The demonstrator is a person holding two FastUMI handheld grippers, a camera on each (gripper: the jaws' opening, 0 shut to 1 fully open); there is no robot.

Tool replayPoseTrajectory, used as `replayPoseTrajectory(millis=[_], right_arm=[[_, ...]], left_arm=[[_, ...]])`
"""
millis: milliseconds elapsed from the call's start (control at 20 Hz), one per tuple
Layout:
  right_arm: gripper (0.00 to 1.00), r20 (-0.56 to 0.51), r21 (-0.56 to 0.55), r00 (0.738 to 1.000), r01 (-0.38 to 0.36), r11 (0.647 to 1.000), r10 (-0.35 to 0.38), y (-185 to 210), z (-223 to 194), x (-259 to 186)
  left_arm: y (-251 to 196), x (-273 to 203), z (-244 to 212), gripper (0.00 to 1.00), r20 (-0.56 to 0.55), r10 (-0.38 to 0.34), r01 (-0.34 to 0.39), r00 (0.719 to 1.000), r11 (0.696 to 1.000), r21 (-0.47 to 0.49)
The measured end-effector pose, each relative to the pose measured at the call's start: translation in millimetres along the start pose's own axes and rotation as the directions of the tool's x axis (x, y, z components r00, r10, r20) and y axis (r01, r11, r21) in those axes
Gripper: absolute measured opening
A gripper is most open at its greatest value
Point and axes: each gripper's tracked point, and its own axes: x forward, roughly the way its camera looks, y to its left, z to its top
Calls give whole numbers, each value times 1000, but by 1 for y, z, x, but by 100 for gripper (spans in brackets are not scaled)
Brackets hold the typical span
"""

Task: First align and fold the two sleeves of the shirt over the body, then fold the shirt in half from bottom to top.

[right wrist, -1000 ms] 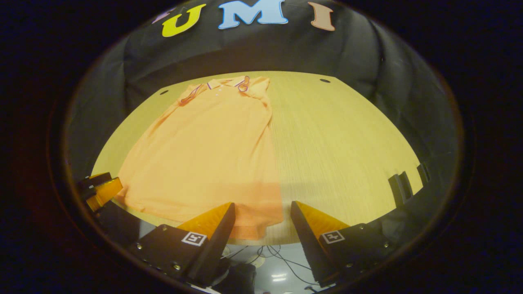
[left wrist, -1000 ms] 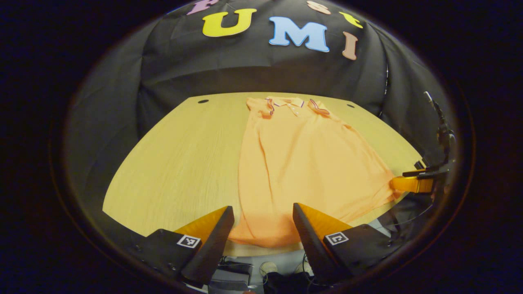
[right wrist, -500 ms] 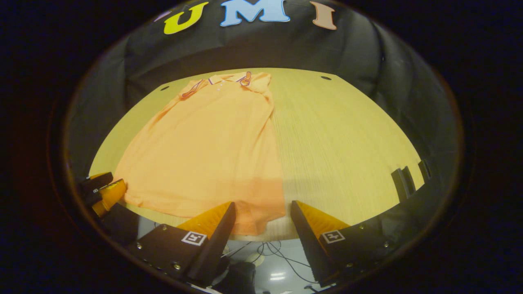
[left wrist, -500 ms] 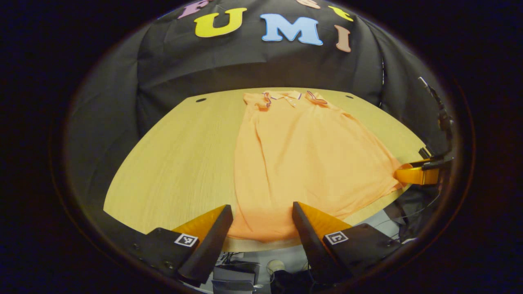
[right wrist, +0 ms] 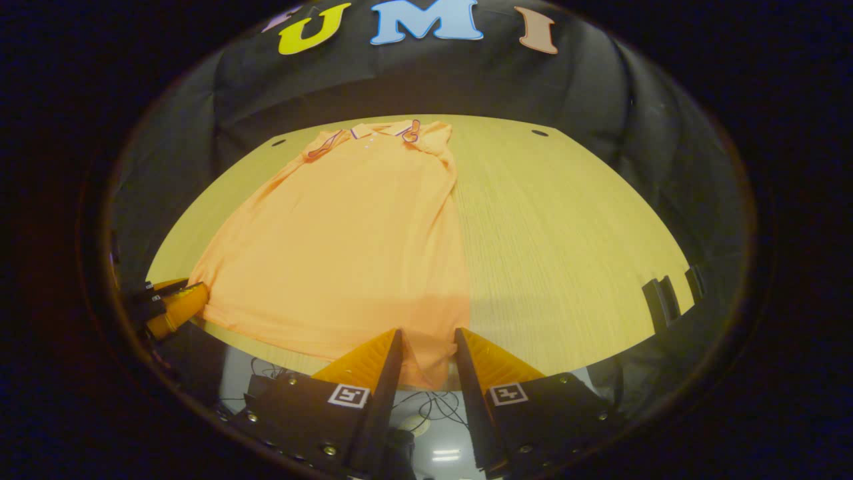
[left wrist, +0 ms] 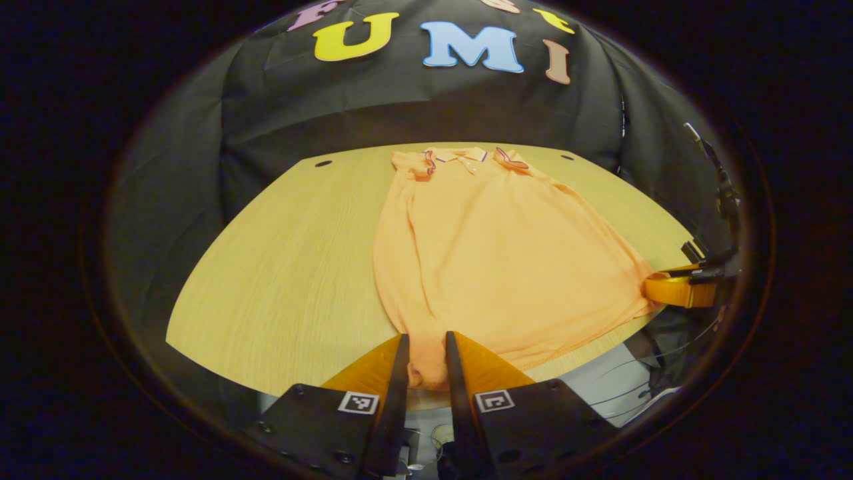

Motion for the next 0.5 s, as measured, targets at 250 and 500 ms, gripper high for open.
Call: replayPoseTrajectory(millis=[250,500], right_arm=[[10,-8,20,999,-34,999,35,4,0,-3],[2,7,20,996,-85,996,85,3,14,-7]], left_arm=[[0,2,1,12,-32,52,-52,998,999,-5],[-1,-1,7,11,-61,81,-85,995,994,-73]])
